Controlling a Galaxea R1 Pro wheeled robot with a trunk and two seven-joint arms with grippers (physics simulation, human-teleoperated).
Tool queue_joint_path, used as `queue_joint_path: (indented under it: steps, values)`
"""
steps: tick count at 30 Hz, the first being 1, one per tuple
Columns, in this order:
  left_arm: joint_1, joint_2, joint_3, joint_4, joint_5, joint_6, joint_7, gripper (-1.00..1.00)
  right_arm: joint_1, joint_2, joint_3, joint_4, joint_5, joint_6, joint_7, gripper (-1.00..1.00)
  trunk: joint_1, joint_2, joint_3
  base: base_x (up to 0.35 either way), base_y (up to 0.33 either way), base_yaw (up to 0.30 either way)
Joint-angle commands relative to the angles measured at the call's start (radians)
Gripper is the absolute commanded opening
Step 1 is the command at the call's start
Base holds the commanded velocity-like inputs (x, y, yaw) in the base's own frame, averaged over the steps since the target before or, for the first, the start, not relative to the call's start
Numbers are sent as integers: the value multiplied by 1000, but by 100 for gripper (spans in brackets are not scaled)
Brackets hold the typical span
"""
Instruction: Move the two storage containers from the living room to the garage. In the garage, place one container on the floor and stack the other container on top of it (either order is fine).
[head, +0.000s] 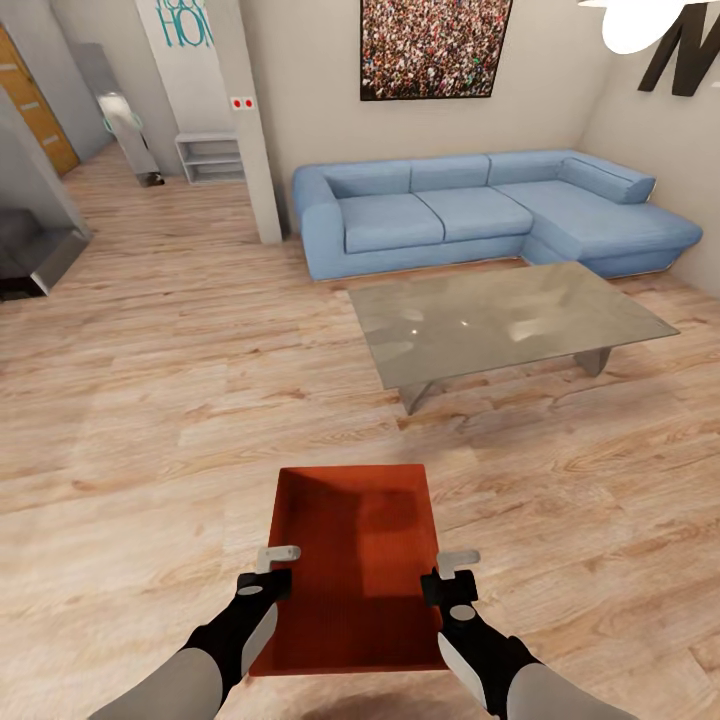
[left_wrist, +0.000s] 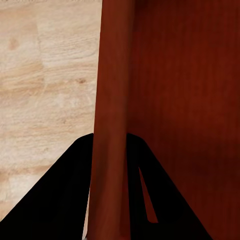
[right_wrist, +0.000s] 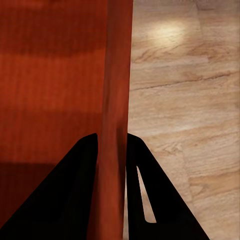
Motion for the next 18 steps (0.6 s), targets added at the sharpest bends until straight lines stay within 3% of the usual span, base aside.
queue_joint_path:
  steps: [1,6,18]
  values:
    - [0,2,6,-7,-27,8,14,-100,-2,-1,-12,11,-29,-9,-9,-100,1,-2,-1,0,0,0]
    - [0,2,2,-7,-28,3,19,-100,-1,-1,-12,11,-29,-9,-9,-100,1,-2,-1,144,104,0]
    - [0,2,2,-7,-28,0,18,-100,-2,0,-12,11,-29,-9,-9,-100,1,-2,-1,281,201,0]
